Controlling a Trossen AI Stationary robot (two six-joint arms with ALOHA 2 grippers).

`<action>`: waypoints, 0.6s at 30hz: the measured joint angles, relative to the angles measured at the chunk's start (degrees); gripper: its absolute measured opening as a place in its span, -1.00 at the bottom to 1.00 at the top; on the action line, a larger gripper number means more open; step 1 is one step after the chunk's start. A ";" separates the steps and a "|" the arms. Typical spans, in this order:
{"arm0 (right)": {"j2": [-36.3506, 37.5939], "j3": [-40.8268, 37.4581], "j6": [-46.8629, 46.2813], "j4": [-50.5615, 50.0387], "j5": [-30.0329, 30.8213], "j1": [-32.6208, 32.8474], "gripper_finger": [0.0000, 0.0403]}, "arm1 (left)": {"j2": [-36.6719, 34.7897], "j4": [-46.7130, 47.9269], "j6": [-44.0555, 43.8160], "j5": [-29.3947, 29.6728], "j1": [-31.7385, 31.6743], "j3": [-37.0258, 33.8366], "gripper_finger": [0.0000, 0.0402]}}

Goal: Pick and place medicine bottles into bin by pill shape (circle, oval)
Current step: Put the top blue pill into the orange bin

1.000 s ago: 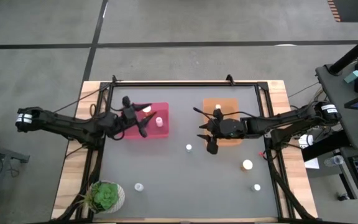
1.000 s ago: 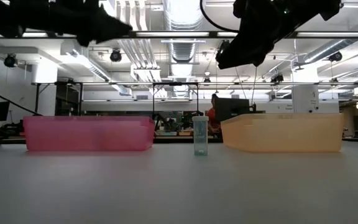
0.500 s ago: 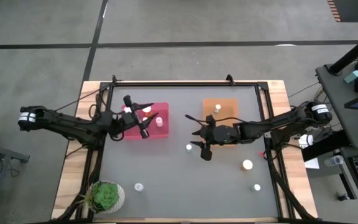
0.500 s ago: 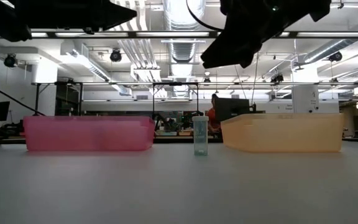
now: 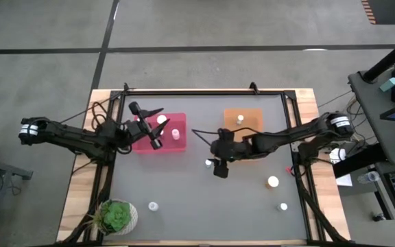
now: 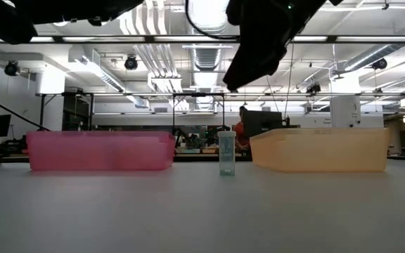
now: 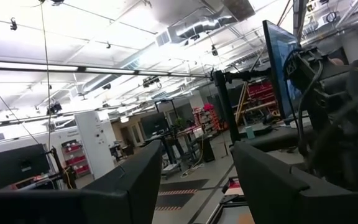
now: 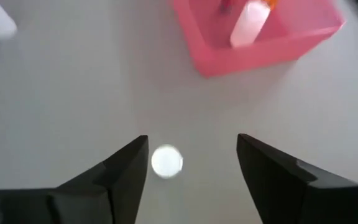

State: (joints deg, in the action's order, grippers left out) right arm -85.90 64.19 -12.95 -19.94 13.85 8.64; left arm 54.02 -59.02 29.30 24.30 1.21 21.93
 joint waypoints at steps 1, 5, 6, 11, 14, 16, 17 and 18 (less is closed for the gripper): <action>-1.01 0.86 0.02 -1.47 -0.42 0.00 0.21 | 0.00 0.06 0.00 0.00 0.00 0.00 -0.08; -5.46 4.13 0.47 -5.25 -0.88 0.00 0.29 | -0.04 0.01 -0.03 0.00 0.00 -0.12 -0.08; -6.58 4.88 0.68 -6.23 -0.89 0.00 0.29 | -0.04 0.00 -0.03 0.00 0.00 -0.13 -0.08; -10.91 7.14 1.60 -9.05 -0.99 0.00 0.29 | -0.07 0.02 -0.07 0.00 0.00 -0.13 -0.08; -12.52 7.72 1.98 -8.90 -1.76 0.00 0.26 | -0.07 0.00 -0.07 0.00 0.00 -0.13 -0.08; -13.16 7.72 2.22 -8.75 -2.35 0.00 0.23 | -0.07 0.00 -0.07 0.00 0.00 -0.15 -0.08; -13.41 7.71 2.29 -8.30 -2.37 0.00 0.22 | -0.07 0.00 -0.07 0.00 0.00 -0.15 -0.08; -13.45 7.71 2.29 -8.08 -2.39 0.00 0.21 | -0.07 0.00 -0.07 0.00 0.00 -0.15 -0.08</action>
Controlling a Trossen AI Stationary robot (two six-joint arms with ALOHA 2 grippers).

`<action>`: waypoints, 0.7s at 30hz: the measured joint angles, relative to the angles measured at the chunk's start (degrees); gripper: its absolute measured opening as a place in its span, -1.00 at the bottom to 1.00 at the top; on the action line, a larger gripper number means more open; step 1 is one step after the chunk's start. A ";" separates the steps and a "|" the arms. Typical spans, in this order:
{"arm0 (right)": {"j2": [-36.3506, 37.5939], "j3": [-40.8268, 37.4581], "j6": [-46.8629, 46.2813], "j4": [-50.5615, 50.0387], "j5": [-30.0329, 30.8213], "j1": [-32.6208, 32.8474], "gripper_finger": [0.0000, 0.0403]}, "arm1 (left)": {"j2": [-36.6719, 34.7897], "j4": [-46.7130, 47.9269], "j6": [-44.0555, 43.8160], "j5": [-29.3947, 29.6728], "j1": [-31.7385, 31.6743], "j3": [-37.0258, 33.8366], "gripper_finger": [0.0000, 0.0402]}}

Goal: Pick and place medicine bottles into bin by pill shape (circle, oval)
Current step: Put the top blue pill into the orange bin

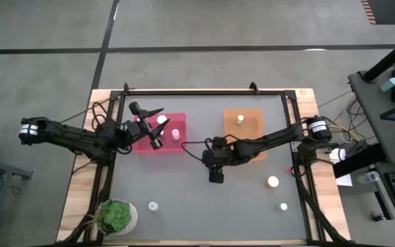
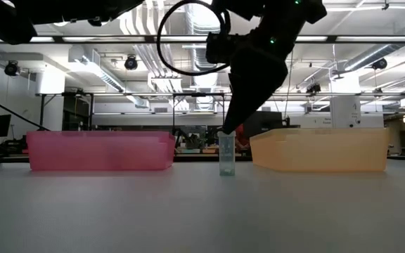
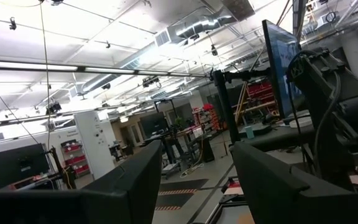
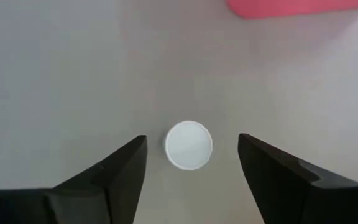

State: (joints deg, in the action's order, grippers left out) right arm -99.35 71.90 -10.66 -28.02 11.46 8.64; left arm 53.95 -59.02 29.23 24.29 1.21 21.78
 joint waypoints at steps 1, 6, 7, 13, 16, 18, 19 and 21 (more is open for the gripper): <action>0.00 -0.06 0.02 -0.05 -0.02 0.00 0.20 | 0.00 -0.01 -0.01 0.00 0.00 0.00 -0.08; -0.20 -0.32 0.06 0.41 0.01 -0.01 0.18 | 0.00 -0.03 0.00 0.00 0.00 -0.04 -0.08; -0.20 -0.35 0.07 0.66 0.02 -0.02 0.18 | 0.00 -0.01 0.00 0.00 0.00 -0.08 -0.08; -0.20 -1.27 0.46 3.72 0.05 -0.02 0.17 | 0.00 -0.03 0.00 0.00 0.00 -0.09 -0.08; -0.20 -1.48 0.46 4.24 0.05 -0.02 0.17 | 0.00 -0.03 0.00 0.00 0.00 -0.11 -0.08; -0.20 -1.57 0.45 4.29 0.05 -0.02 0.17 | 0.00 -0.03 0.00 0.00 0.00 -0.11 -0.08; -0.20 -1.57 0.43 4.31 0.05 -0.02 0.17 | 0.00 -0.03 0.00 0.00 0.00 -0.11 -0.08; -0.20 -1.69 0.29 4.43 0.05 -0.02 0.17 | 0.00 -0.03 0.00 0.00 0.00 -0.11 -0.08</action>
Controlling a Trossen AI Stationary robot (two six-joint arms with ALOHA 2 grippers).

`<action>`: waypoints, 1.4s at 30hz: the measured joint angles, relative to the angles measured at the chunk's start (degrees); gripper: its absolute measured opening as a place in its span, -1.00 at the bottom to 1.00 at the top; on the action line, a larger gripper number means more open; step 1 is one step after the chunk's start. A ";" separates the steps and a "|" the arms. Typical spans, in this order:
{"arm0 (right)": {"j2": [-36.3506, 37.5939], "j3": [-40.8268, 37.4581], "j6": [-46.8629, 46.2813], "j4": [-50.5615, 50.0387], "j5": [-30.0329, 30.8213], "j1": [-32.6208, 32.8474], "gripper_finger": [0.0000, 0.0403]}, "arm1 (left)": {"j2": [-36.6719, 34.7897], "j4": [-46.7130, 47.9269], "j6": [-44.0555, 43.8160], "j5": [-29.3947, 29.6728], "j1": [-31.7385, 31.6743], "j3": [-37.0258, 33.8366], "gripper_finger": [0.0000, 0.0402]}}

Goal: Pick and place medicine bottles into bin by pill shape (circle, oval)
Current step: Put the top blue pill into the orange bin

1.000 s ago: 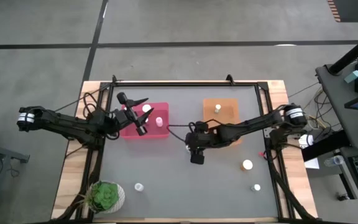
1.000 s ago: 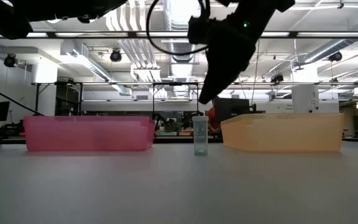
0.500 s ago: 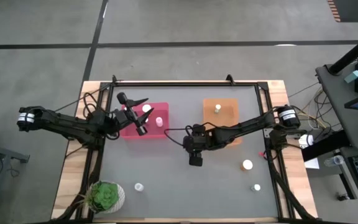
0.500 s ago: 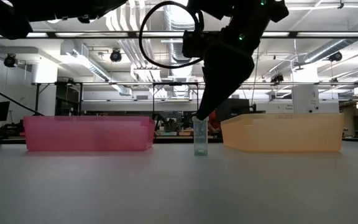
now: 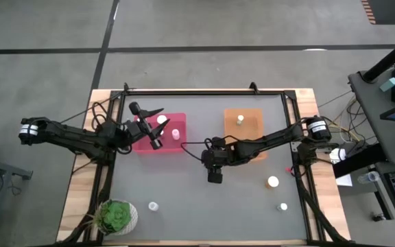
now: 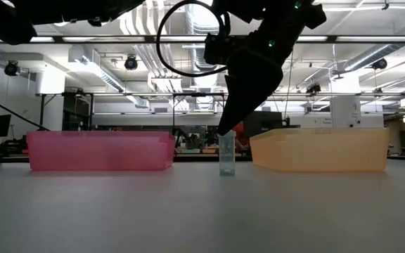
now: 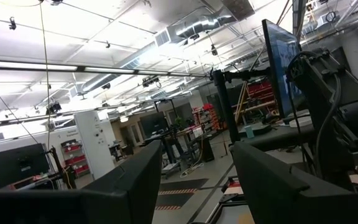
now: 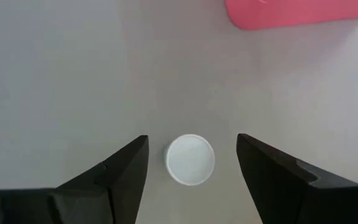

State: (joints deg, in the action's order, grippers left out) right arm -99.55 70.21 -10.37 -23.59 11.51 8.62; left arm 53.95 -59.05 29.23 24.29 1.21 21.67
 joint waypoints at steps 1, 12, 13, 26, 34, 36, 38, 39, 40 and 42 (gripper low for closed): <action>0.00 -0.03 -0.07 -0.05 0.00 0.00 0.17 | 0.00 0.00 0.00 0.00 0.00 0.00 -0.08; 0.00 -0.99 -0.13 0.46 0.02 0.00 0.16 | 0.00 0.00 0.00 0.00 0.00 0.00 -0.08; 0.00 -1.09 -0.13 0.45 0.02 0.00 0.15 | 0.00 0.00 0.00 0.00 0.00 0.00 -0.08; 0.00 -1.41 -0.16 0.80 0.04 0.00 -0.19 | 0.00 -0.01 0.00 0.00 0.00 0.00 -0.08; 0.00 -1.70 -0.15 1.63 0.04 0.00 -0.39 | 0.00 0.00 0.00 0.00 0.00 0.00 -0.08; 0.00 -1.72 -0.13 1.65 0.08 0.00 -0.42 | 0.00 0.00 0.00 0.00 0.00 0.00 -0.08; 0.00 -1.72 -0.13 1.65 0.10 -0.02 -0.44 | 0.00 -0.01 0.01 0.00 0.00 0.00 -0.08; 0.00 -1.72 -0.13 1.65 0.11 -0.02 -0.43 | 0.00 0.00 0.00 0.00 0.00 0.00 -0.08; 0.00 -1.72 -0.13 1.65 0.11 -0.02 -0.43 | 0.00 0.00 0.00 0.00 0.00 0.00 -0.08; 0.00 -1.74 -0.13 1.65 0.08 -0.02 -0.42 | 0.00 0.00 0.00 0.00 0.00 0.00 -0.08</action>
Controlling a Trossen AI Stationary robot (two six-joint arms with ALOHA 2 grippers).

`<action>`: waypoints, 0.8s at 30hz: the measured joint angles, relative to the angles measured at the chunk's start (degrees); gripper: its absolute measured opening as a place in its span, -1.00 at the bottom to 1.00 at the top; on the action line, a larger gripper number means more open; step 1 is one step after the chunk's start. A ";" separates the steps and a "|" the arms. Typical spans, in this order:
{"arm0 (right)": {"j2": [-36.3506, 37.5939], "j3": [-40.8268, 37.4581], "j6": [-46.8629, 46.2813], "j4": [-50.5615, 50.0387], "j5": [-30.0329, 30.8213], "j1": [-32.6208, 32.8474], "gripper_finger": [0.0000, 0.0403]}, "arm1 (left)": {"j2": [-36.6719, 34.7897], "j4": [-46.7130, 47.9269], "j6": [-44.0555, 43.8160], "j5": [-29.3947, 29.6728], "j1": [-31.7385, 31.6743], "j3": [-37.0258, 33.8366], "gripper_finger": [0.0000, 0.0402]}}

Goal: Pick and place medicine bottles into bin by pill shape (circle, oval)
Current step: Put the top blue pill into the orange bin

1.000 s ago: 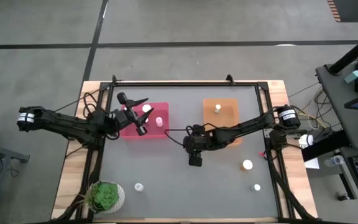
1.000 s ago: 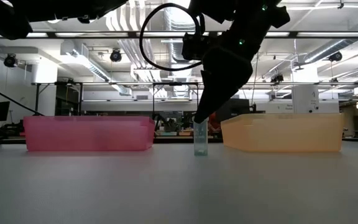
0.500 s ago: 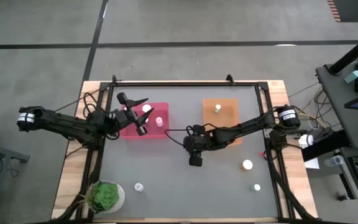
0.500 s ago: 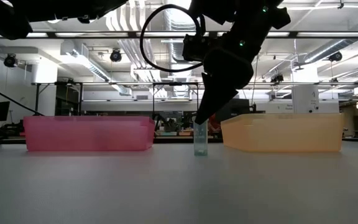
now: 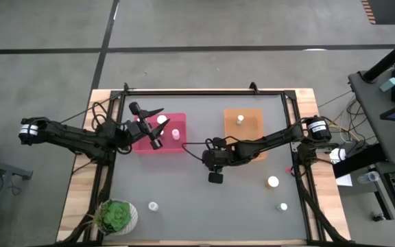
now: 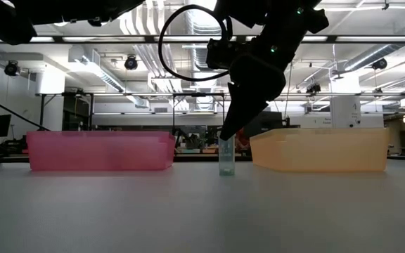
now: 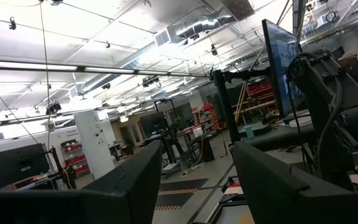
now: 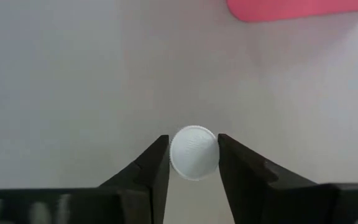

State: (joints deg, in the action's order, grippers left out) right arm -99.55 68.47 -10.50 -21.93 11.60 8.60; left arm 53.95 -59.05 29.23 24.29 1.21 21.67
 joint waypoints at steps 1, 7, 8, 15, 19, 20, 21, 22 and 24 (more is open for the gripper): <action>0.00 0.00 0.00 -0.01 0.00 0.00 -0.41 | 0.00 0.00 0.00 0.00 0.00 0.00 -0.08; 0.55 1.32 0.07 -0.73 -0.04 0.00 -0.41 | 0.00 0.00 0.02 0.00 0.00 0.00 -0.08; 1.00 1.64 0.09 -0.94 -0.04 0.00 -0.40 | 0.00 0.00 0.00 0.00 0.00 0.00 -0.08; 5.79 2.49 0.20 -5.28 2.76 0.02 -0.40 | 0.00 -0.01 0.00 0.00 0.01 -0.02 -0.08; 10.21 2.49 -0.64 -9.70 6.81 0.01 -0.40 | 0.00 0.02 0.00 0.00 0.00 -0.02 -0.08; 11.45 2.43 -1.01 -10.99 7.55 -0.09 -0.40 | 0.00 -0.02 0.00 0.00 0.00 -0.02 -0.08; 12.60 2.29 -1.44 -12.25 8.26 -0.14 -0.40 | 0.00 -0.02 0.00 0.00 0.00 -0.02 -0.08; 13.85 2.06 -1.80 -13.01 8.80 -0.32 -0.40 | 0.00 -0.02 0.00 0.00 0.00 -0.02 -0.08; 16.54 1.51 -2.60 -15.16 9.70 -0.70 -0.40 | 0.00 -0.02 0.00 0.00 0.00 -0.02 -0.08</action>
State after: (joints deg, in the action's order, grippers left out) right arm -83.01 69.98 -13.10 -37.10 21.30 7.90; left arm 53.95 -59.07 29.23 24.29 1.21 21.65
